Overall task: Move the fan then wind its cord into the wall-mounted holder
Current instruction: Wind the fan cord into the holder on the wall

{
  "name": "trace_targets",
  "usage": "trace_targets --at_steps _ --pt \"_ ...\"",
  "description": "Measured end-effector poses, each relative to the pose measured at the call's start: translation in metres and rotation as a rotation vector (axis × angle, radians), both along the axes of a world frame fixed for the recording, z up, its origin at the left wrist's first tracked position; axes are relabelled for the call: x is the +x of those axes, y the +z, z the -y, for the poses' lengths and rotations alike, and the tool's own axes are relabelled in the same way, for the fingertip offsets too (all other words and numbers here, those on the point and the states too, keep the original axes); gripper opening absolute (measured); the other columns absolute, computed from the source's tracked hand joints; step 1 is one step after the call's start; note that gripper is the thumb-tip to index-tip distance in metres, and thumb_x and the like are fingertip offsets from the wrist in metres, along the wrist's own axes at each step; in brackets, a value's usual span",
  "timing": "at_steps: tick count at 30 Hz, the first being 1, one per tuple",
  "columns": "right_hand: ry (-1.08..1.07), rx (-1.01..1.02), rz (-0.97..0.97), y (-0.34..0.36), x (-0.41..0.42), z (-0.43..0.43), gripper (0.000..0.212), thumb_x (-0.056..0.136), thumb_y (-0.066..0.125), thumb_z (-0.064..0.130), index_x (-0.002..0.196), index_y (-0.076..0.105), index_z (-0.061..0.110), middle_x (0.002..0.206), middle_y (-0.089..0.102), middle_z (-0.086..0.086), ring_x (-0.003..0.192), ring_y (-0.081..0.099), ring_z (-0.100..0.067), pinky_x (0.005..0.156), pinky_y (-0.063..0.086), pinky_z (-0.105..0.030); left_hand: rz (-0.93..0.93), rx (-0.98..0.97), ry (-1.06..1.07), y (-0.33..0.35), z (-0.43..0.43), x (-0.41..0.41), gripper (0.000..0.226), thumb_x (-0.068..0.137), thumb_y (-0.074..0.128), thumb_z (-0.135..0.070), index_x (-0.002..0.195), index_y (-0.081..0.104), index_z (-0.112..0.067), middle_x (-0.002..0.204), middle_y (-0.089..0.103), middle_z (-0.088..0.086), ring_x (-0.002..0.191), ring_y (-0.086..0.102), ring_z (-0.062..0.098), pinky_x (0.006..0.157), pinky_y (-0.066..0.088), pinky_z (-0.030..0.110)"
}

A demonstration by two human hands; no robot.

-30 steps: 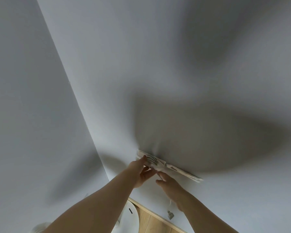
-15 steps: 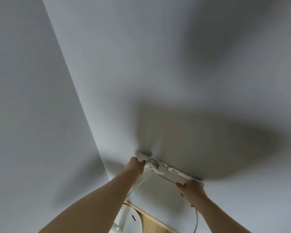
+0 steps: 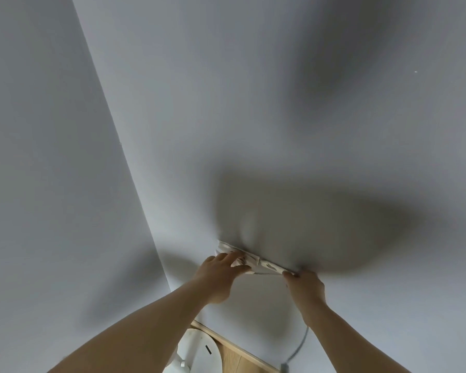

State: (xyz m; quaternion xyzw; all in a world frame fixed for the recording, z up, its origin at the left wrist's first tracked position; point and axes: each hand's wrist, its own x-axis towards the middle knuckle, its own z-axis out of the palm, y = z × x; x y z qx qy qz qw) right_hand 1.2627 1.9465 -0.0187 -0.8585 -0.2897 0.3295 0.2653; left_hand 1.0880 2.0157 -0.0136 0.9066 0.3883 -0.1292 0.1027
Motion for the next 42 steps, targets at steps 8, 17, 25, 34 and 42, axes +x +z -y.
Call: trace_targets --at_steps 8,17,25,34,42 --pt "-0.193 0.184 -0.767 0.052 -0.027 -0.018 0.033 0.09 0.041 0.003 0.059 0.049 0.008 0.043 0.046 -0.002 0.032 0.038 -0.011 0.038 0.031 -0.017 0.553 -0.121 0.523 0.015 -0.007 -0.008 0.032 0.092 0.046 -0.011 0.117 0.06 -0.024 0.126 0.052 0.0 0.116 0.056 0.019 0.094 0.044 0.026" --pt "0.028 0.097 -0.642 0.065 -0.047 -0.038 0.029 0.09 0.049 0.001 0.063 0.053 0.009 0.058 0.047 -0.004 0.049 0.039 -0.012 0.045 0.032 -0.02 0.691 -0.291 0.54 0.055 -0.003 -0.011 0.025 0.093 0.052 -0.023 0.112 0.068 -0.022 0.115 0.066 -0.001 0.094 0.063 0.022 0.089 0.045 0.025" --pt "0.033 0.064 -0.656 0.066 -0.058 -0.04 0.022 0.086 0.053 0.006 0.064 0.055 0.012 0.058 0.05 0.002 0.048 0.039 -0.01 0.041 0.033 -0.019 0.668 -0.375 0.594 0.061 -0.003 -0.009 0.028 0.09 0.056 -0.018 0.117 0.062 -0.016 0.113 0.07 0.006 0.077 0.064 0.017 0.076 0.045 0.017" --pt "0.067 0.071 -0.633 0.058 -0.057 -0.04 0.015 0.082 0.064 0.015 0.068 0.06 0.016 0.063 0.046 0.003 0.056 0.039 -0.012 0.057 0.037 -0.022 0.524 -0.222 0.605 0.045 -0.012 0.004 0.022 0.092 0.044 -0.01 0.107 0.06 -0.01 0.105 0.066 0.009 0.078 0.064 0.023 0.075 0.054 0.029" --pt "-0.044 0.04 -0.673 0.042 -0.035 -0.04 0.027 0.09 0.046 0.012 0.066 0.057 0.019 0.061 0.045 0.003 0.052 0.035 -0.011 0.055 0.032 -0.022 0.194 0.179 0.396 0.032 -0.026 -0.005 0.037 0.083 0.04 0.012 0.113 0.049 -0.008 0.115 0.052 0.011 0.093 0.063 0.036 0.068 0.046 0.036"
